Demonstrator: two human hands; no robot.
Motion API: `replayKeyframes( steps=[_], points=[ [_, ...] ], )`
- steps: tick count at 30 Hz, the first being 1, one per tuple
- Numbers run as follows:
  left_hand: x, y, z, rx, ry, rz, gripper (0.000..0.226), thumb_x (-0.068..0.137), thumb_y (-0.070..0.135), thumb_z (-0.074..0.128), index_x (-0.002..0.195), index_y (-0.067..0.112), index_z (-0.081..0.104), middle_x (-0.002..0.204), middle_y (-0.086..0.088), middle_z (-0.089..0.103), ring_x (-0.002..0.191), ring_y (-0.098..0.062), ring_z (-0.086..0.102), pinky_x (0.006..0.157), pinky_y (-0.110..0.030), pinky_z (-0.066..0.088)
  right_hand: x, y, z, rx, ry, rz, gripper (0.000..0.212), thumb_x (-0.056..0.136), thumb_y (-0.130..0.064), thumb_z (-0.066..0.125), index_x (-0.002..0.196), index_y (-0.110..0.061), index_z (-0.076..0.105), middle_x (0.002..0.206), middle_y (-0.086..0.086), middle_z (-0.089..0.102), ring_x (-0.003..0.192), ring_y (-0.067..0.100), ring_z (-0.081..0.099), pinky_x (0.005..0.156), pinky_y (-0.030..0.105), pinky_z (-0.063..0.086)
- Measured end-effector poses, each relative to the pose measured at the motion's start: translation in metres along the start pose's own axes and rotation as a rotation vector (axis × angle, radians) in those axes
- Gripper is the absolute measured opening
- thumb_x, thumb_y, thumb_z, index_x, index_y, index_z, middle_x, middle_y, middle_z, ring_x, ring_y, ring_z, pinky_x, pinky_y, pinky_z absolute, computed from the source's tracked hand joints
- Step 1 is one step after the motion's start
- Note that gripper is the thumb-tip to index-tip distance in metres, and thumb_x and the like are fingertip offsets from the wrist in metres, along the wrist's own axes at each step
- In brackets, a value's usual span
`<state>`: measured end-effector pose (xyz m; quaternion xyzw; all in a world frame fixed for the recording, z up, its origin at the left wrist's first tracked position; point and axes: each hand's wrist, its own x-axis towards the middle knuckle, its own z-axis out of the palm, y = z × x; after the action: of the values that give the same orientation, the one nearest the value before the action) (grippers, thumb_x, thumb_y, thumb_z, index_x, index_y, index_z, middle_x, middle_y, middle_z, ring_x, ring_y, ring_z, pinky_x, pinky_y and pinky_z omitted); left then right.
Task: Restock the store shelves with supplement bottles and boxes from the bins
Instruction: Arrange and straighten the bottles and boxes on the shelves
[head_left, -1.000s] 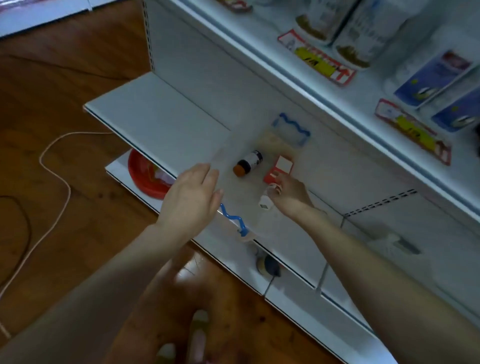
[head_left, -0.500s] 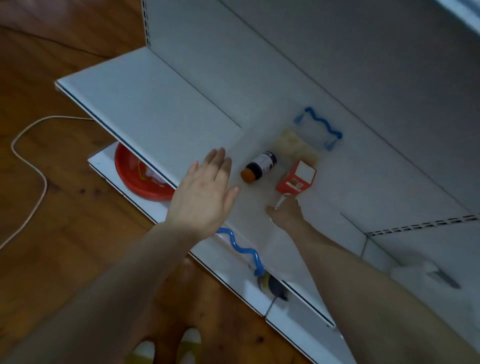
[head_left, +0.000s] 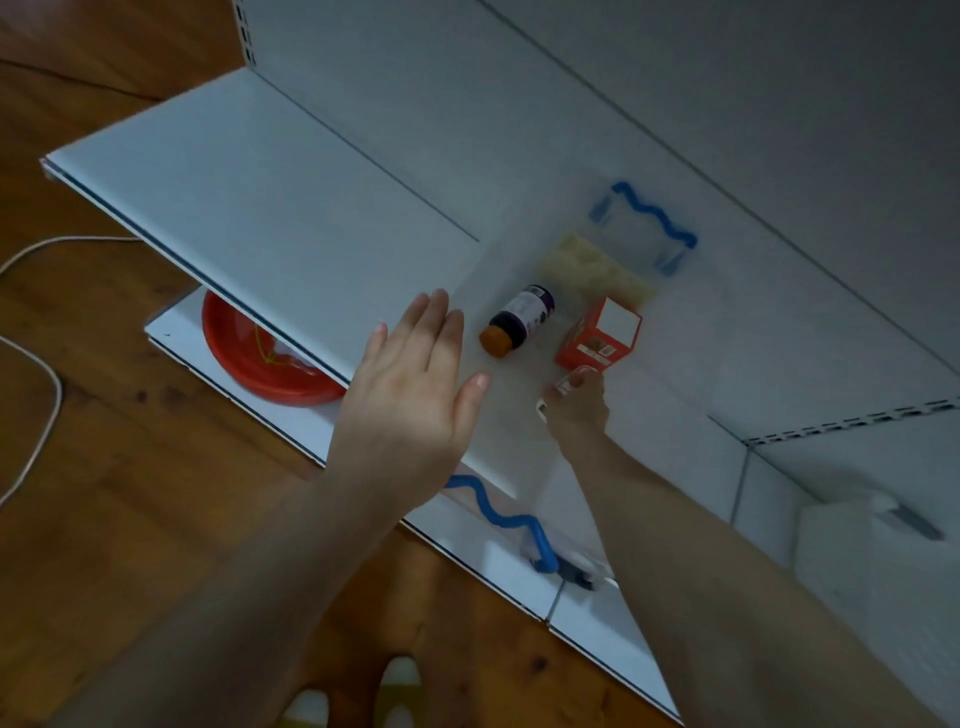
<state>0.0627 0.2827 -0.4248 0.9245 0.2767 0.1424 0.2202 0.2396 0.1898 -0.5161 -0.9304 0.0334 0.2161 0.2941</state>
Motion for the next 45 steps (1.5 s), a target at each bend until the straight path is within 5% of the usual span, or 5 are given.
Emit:
replayKeyframes(
  steps=[5, 8, 18, 32, 45],
  points=[
    [0.002, -0.002, 0.000, 0.019, -0.013, 0.015, 0.060, 0.092, 0.039, 0.029, 0.132, -0.003, 0.045, 0.139, -0.021, 0.044, 0.132, -0.033, 0.038, 0.104, -0.045, 0.018, -0.017, -0.016, -0.002, 0.146, -0.056, 0.011, 0.061, 0.083, -0.017, 0.064, 0.136, -0.006, 0.035, 0.132, 0.014, 0.051, 0.113, 0.031, 0.054, 0.093, 0.034, 0.046],
    [0.003, -0.002, -0.001, 0.032, -0.042, 0.016, 0.063, 0.092, 0.041, 0.026, 0.133, -0.003, 0.044, 0.140, -0.021, 0.042, 0.133, -0.034, 0.036, 0.106, -0.047, 0.023, -0.035, -0.028, -0.016, 0.190, -0.148, -0.008, 0.045, 0.080, -0.018, 0.065, 0.119, 0.000, 0.054, 0.106, 0.012, 0.059, 0.085, 0.022, 0.054, 0.062, 0.025, 0.045],
    [0.009, 0.011, -0.017, 0.080, -0.068, 0.138, 0.054, 0.088, 0.030, 0.042, 0.126, -0.009, 0.048, 0.135, -0.029, 0.044, 0.128, -0.041, 0.040, 0.103, -0.055, 0.030, -0.120, 0.000, -0.130, 0.260, 0.033, -0.319, 0.020, 0.073, -0.024, 0.070, 0.090, -0.018, 0.062, 0.083, -0.008, 0.063, 0.072, 0.001, 0.059, 0.056, 0.002, 0.040],
    [0.087, 0.093, 0.074, -0.197, -0.261, 0.190, 0.042, 0.086, 0.012, 0.063, 0.120, -0.007, 0.049, 0.117, -0.029, 0.054, 0.110, -0.043, 0.049, 0.088, -0.043, 0.038, -0.142, 0.066, -0.189, 0.679, 0.156, -0.316, 0.032, 0.072, -0.006, 0.074, 0.087, -0.032, 0.062, 0.090, -0.010, 0.065, 0.075, -0.008, 0.061, 0.062, 0.006, 0.047],
    [0.143, 0.095, 0.138, 0.248, -0.309, 0.294, 0.069, 0.079, 0.031, 0.070, 0.136, 0.008, 0.039, 0.136, -0.015, 0.036, 0.119, -0.036, 0.038, 0.095, -0.045, 0.037, -0.102, 0.096, -0.203, 0.669, 0.200, -0.379, 0.034, 0.073, -0.008, 0.073, 0.086, -0.035, 0.059, 0.092, -0.007, 0.065, 0.076, -0.006, 0.062, 0.065, 0.008, 0.049]
  ],
)
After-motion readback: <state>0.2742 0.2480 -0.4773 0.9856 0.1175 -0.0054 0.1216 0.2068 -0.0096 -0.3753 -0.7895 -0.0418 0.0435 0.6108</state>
